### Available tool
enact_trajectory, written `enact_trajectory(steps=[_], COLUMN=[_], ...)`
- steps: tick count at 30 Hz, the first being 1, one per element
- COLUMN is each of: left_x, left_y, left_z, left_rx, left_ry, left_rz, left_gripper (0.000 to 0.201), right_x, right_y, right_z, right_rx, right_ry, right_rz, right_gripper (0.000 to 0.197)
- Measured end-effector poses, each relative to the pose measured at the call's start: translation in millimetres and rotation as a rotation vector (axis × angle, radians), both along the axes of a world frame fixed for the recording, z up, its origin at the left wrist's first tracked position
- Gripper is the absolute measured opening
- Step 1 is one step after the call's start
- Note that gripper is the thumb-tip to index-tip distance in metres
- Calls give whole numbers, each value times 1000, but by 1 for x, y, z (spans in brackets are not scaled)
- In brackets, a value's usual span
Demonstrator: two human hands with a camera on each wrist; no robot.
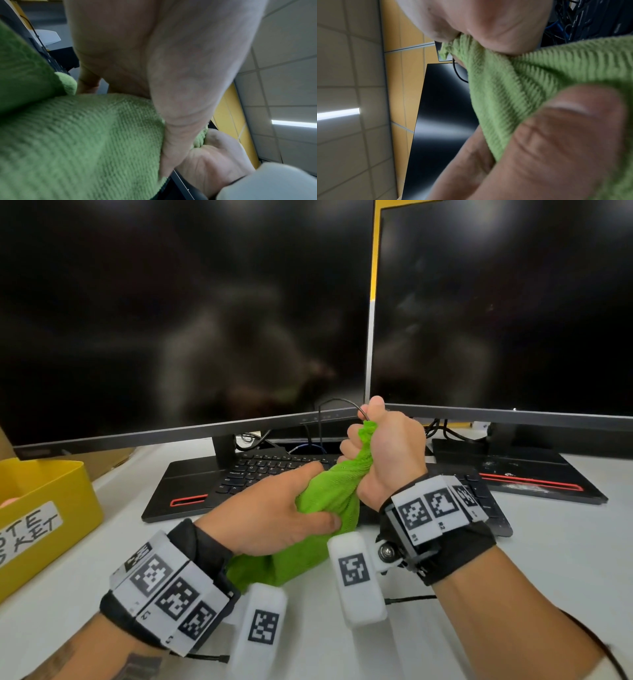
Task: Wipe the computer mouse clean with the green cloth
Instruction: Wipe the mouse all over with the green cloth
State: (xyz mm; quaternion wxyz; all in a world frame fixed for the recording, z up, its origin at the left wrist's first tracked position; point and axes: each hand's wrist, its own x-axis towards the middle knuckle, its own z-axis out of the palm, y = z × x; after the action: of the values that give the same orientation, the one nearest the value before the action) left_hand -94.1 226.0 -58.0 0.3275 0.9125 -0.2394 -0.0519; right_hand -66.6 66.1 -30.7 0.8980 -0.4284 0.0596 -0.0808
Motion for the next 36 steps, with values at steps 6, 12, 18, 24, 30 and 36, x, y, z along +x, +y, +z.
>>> enact_trajectory(steps=[6, 12, 18, 24, 30, 36], left_x=[6, 5, 9, 7, -4, 6], left_y=[3, -5, 0, 2, 2, -3], left_z=[-1, 3, 1, -3, -2, 8], left_rx=[-153, -659, -537, -259, -284, -251], left_ry=[-19, -12, -25, -162, -197, -117], left_rz=[123, 161, 70, -160, -318, -420], left_gripper=[75, 47, 12, 23, 50, 62], right_x=[-1, 3, 5, -4, -8, 1], right_y=[-10, -22, -27, -20, -12, -22], right_z=[0, 4, 1, 2, 5, 4], right_rx=[138, 201, 252, 290, 284, 302], right_ry=[-50, -61, -33, -85, -62, -44], right_rz=[55, -214, -170, -75, -61, -150], right_gripper=[37, 37, 35, 41, 48, 47])
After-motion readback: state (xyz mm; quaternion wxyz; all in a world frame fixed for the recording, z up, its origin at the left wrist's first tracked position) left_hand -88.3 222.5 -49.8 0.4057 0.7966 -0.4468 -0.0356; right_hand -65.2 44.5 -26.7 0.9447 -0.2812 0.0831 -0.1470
